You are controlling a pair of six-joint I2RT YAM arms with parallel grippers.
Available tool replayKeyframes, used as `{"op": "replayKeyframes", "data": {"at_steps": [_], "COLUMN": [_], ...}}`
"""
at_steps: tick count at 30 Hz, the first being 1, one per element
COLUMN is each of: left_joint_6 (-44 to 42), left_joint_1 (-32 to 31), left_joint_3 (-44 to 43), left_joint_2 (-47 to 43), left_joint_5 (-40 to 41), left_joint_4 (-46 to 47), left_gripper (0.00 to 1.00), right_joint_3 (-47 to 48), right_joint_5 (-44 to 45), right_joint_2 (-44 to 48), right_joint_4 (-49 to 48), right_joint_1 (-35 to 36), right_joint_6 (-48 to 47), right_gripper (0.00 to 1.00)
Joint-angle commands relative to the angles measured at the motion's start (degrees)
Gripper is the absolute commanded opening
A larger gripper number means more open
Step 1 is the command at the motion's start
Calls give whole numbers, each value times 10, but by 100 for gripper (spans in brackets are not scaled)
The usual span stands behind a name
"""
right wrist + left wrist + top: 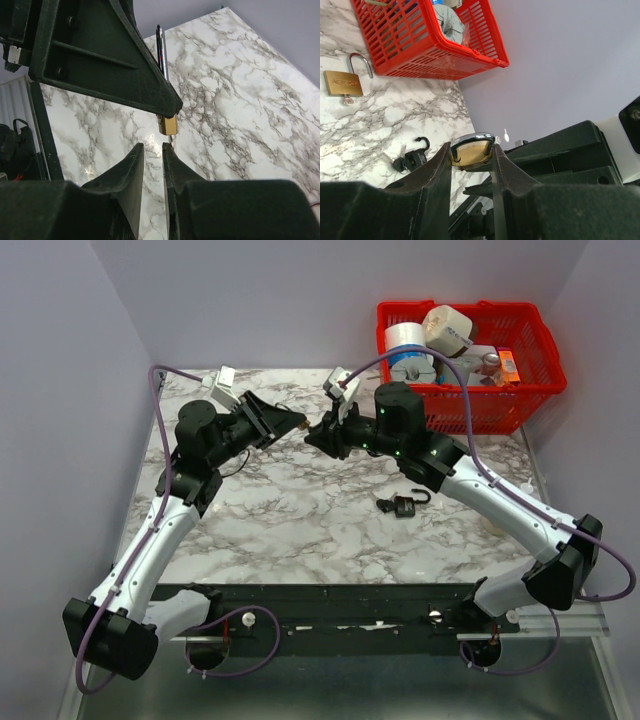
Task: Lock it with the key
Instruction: Lock the lock.
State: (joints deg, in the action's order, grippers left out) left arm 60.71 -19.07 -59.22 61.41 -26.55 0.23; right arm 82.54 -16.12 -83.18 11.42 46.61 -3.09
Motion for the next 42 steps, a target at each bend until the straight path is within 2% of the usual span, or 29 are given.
{"op": "replayKeyframes", "data": {"at_steps": [1, 5, 9, 16, 26, 30, 38, 41, 42], "left_joint_6": [-2, 0, 1, -1, 0, 4, 2, 0, 0], "left_joint_1": [3, 9, 10, 10, 8, 7, 6, 6, 6], "left_joint_3": [0, -1, -1, 8, 6, 8, 15, 17, 17], "left_joint_2": [-20, -19, -19, -23, -18, -18, -15, -14, -13], "left_joint_5": [-13, -14, -20, -25, -32, -36, -40, -38, -35], "left_joint_4": [-15, -15, -8, -15, -18, -16, -23, -30, -33], "left_gripper": [0, 0, 0, 0, 0, 0, 0, 0, 0], "right_joint_3": [13, -18, -36, -2, 16, 22, 29, 26, 24], "right_joint_5": [25, -1, 10, 14, -27, -35, -45, -45, -44], "right_joint_2": [-7, 27, 36, 11, -4, -14, -21, -19, -17], "right_joint_4": [18, 19, 20, 20, 16, 15, 11, 11, 11], "right_joint_1": [-3, -3, -3, -3, -2, -3, -2, -3, -2], "right_joint_6": [-21, -25, -33, -34, -32, -35, -39, -43, -44], "right_gripper": [30, 29, 29, 29, 35, 27, 20, 13, 6]}}
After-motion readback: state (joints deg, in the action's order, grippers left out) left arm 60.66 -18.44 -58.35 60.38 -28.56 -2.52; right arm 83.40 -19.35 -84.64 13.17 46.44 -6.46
